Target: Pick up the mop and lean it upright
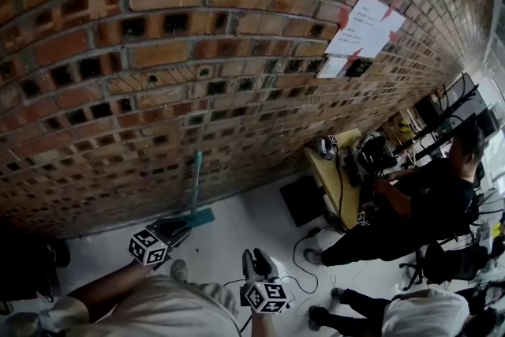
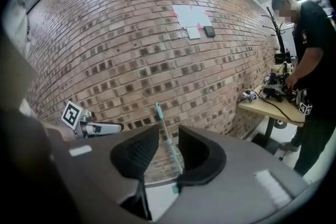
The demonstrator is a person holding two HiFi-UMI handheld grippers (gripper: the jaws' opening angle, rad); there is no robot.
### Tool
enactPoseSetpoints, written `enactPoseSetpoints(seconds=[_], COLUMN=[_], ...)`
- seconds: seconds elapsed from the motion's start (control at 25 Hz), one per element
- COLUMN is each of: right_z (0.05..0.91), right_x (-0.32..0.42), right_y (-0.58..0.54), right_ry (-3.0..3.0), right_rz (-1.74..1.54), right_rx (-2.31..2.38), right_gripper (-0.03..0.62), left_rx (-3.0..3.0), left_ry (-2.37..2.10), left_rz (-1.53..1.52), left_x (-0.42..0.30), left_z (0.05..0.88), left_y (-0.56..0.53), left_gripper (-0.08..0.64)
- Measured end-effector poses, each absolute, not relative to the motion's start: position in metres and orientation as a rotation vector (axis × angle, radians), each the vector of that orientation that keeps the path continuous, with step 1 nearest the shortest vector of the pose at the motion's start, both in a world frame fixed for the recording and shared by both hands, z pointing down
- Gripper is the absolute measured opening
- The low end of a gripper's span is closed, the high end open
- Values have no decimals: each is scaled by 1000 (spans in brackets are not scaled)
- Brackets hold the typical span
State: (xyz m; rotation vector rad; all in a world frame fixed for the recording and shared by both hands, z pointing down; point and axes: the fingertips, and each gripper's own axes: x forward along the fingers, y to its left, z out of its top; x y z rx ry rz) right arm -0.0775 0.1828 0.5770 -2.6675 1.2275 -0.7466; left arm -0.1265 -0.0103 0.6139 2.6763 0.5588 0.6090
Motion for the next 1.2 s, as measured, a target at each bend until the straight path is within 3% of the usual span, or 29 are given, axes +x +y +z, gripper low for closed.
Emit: enactPoseSetpoints(seconds=[0.56,1.2], right_z=[564,554], right_x=[-57,49], right_y=[179,204], right_ry=[1227,1339], right_rz=[-714,-698], right_rx=[-2712,-2658], right_gripper=[107,107], left_rx=[2625,2646], left_ry=[562,509], left_rz=[621,602], left_x=[-108,-16], left_z=[629,605], left_y=[-22,28], left_gripper=[98,98])
